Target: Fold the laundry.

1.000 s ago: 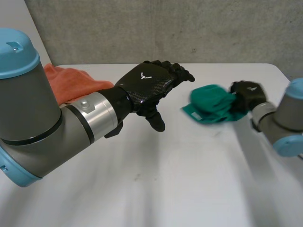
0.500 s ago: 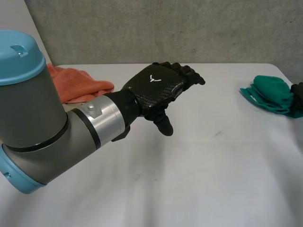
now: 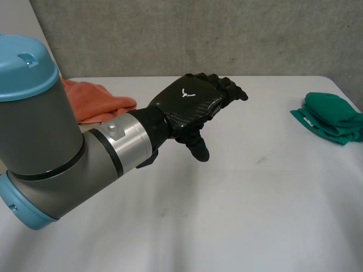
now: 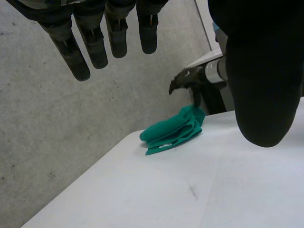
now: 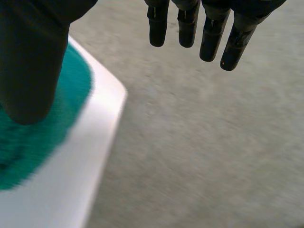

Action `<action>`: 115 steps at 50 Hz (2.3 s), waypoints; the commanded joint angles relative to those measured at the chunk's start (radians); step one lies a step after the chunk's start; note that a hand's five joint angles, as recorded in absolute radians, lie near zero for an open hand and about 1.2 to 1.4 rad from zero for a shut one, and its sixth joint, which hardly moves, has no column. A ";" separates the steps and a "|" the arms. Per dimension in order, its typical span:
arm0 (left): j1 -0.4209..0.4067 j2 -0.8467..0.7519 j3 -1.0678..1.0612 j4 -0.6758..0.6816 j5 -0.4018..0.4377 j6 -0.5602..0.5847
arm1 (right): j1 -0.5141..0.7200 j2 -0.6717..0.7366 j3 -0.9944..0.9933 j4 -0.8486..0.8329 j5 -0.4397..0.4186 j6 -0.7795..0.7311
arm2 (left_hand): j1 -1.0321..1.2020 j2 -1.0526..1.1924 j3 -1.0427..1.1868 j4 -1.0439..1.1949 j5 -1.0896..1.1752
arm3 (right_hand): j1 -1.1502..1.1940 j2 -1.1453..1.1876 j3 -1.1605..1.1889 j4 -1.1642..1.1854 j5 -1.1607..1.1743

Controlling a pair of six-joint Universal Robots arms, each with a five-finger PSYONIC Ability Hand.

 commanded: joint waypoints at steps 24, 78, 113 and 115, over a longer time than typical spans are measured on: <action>0.207 0.072 0.021 0.121 -0.178 0.015 | 0.195 -0.700 0.633 -0.127 -0.272 0.057 | -0.029 -0.022 -0.029 -0.023 -0.013 | -0.023 -0.044 -0.035 -0.053 -0.053; -0.045 -0.127 -0.118 0.327 -0.232 0.064 | 0.508 -0.682 0.948 -0.122 0.002 -0.112 | 1.142 1.149 1.142 1.148 1.158 | -0.023 -0.044 -0.035 -0.053 -0.053; 0.189 -0.232 -0.014 0.050 -0.229 0.086 | 0.499 -0.712 0.871 0.341 -0.041 0.008 | 0.032 0.039 0.032 0.038 0.048 | -0.023 -0.044 -0.035 -0.053 -0.053; 0.185 -0.267 0.004 0.036 -0.232 0.106 | 0.500 -0.714 0.889 0.329 -0.038 0.006 | 0.044 0.051 0.044 0.050 0.060 | -0.023 -0.044 -0.035 -0.053 -0.053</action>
